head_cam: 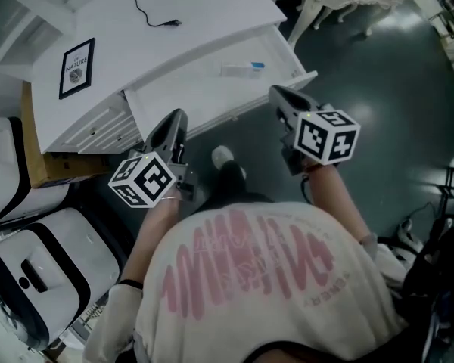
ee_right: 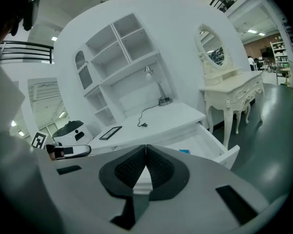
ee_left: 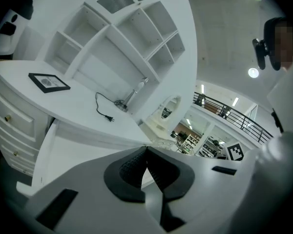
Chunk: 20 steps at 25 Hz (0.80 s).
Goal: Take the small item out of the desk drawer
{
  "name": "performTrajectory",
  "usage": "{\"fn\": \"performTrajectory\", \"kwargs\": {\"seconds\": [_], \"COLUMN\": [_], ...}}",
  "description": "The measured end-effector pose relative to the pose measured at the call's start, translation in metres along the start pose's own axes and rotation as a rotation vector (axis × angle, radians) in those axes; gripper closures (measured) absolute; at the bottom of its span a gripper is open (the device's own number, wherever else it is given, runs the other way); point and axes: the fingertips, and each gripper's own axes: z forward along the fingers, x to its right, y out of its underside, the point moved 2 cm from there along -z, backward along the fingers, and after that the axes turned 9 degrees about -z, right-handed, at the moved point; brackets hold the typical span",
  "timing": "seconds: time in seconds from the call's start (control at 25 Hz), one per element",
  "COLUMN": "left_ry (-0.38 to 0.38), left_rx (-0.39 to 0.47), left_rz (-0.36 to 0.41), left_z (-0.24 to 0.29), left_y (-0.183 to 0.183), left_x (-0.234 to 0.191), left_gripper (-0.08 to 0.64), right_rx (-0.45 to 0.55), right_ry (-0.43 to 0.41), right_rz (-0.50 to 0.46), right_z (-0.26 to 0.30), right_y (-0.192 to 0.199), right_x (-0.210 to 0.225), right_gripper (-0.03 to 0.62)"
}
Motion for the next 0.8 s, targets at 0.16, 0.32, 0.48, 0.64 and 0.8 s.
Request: {"fn": "performTrajectory", "kwargs": {"seconds": [0.16,0.32,0.48,0.64,0.8], "left_ry": [-0.015,-0.035,-0.052,-0.078,-0.105], "left_rx": [-0.014,-0.037,-0.081,-0.142,-0.181], "left_rz": [-0.017,-0.014,-0.013,-0.012,-0.040], "left_z": [0.036,0.061,0.078,0.088,0.096], "left_y": [-0.019,-0.034,-0.037,-0.029,-0.025], "left_x": [-0.014,-0.029,-0.050,-0.071,-0.091], "left_gripper": [0.531,0.531,0.531,0.531,0.531], "right_rx": [-0.029,-0.053,-0.090,-0.177,-0.246], "right_ry": [-0.005,-0.015,-0.022,0.000,0.006], "right_rz": [0.012,0.031,0.038,0.041,0.014], "right_z": [0.037,0.071,0.098,0.120,0.142], "right_y": [-0.014,-0.024,-0.024,-0.011,-0.004], "right_x": [0.019,0.035,0.049,0.068,0.077], "right_gripper": [0.575,0.575,0.575,0.575,0.575]}}
